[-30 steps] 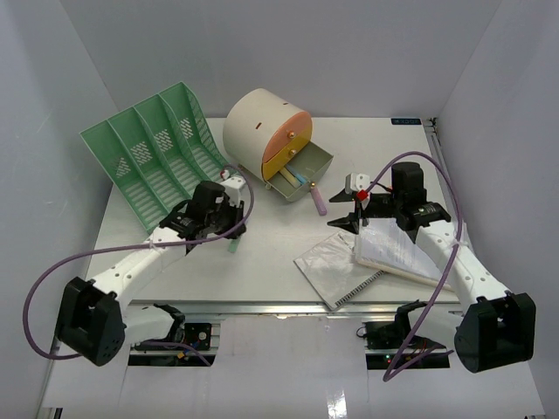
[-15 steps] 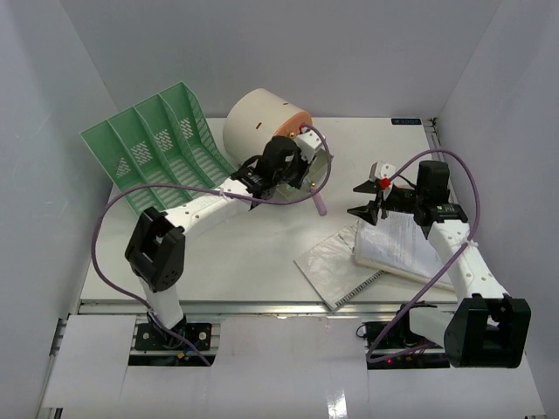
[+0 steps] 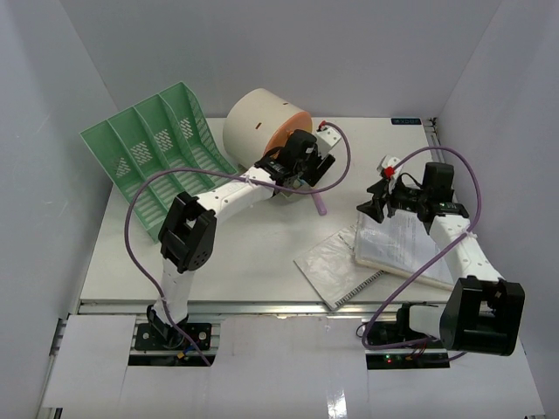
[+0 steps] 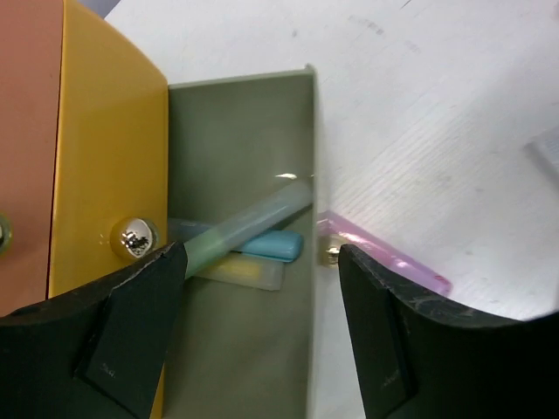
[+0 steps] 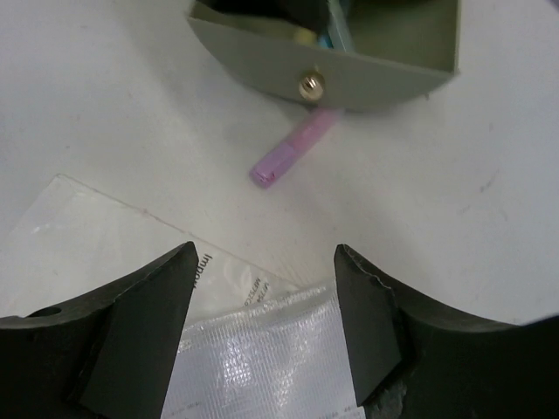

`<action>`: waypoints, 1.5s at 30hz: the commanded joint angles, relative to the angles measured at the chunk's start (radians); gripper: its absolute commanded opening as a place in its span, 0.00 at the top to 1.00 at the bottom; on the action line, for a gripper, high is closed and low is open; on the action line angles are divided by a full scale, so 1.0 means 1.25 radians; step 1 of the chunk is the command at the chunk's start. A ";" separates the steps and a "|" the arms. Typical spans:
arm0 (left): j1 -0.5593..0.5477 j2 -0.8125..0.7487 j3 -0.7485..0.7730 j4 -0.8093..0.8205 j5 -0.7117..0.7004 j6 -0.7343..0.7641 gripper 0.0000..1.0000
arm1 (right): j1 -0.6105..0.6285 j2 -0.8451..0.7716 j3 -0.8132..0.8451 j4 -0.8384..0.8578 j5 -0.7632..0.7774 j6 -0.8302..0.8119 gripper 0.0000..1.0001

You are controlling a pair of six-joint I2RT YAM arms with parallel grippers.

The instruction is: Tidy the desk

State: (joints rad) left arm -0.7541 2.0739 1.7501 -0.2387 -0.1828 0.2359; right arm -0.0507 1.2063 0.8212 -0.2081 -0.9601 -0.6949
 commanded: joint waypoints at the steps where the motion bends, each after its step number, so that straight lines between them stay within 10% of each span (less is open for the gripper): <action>1: -0.015 -0.191 -0.091 -0.005 0.099 -0.057 0.18 | -0.010 0.065 0.058 0.014 0.226 0.097 0.28; 8: -0.013 -0.530 -0.486 0.038 0.110 -0.063 0.10 | -0.012 0.166 0.125 -0.190 0.382 -0.528 0.06; 17: -0.013 -0.821 -0.772 0.082 0.018 -0.055 0.02 | -0.059 0.502 0.543 -0.604 0.475 -0.944 0.06; 45: 0.011 -0.833 -0.796 0.095 -0.028 -0.046 0.02 | -0.060 0.829 0.803 -0.680 0.630 -0.928 0.28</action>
State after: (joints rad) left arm -0.7514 1.0343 0.7615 -0.1398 -0.2031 0.1753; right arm -0.1242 2.2020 1.7736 -0.9891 -0.1812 -1.8560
